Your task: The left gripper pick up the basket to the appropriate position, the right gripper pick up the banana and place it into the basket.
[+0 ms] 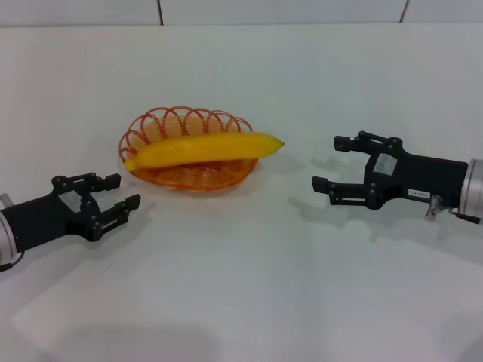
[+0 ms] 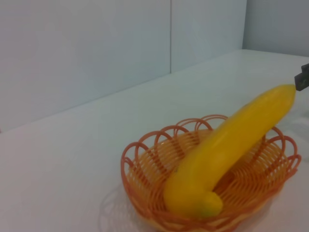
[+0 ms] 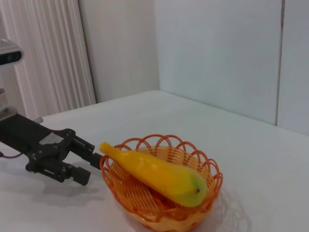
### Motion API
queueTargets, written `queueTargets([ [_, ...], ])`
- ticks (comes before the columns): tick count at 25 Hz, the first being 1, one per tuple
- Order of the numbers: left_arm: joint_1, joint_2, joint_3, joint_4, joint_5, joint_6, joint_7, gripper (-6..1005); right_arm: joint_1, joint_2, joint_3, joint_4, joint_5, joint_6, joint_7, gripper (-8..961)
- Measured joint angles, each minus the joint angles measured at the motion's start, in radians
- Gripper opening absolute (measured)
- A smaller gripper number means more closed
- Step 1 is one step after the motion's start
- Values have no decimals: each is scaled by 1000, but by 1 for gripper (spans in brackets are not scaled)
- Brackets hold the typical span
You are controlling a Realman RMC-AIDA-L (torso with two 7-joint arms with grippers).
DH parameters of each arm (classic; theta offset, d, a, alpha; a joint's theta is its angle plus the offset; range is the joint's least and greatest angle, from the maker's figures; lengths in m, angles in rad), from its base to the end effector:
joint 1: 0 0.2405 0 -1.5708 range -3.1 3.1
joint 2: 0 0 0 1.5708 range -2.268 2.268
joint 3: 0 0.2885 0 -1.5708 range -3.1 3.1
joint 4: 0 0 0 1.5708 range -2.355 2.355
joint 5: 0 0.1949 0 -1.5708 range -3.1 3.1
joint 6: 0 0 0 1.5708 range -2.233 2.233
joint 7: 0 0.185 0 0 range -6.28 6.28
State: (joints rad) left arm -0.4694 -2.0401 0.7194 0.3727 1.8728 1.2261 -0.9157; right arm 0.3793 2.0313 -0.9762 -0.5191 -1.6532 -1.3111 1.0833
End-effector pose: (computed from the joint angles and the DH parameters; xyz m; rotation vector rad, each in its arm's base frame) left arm -0.3347 0.3436 -0.0741 -2.5293 -0.4711 -0.4417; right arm 0.3153 0.3290 -0.0628 -2.5602 0.5288 0.5966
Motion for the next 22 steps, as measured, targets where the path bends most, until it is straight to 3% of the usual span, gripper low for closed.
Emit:
queueTargets([
  [22, -2, 0, 0, 0, 0, -1, 0, 501, 3, 1, 1, 1, 3, -1, -2, 905],
])
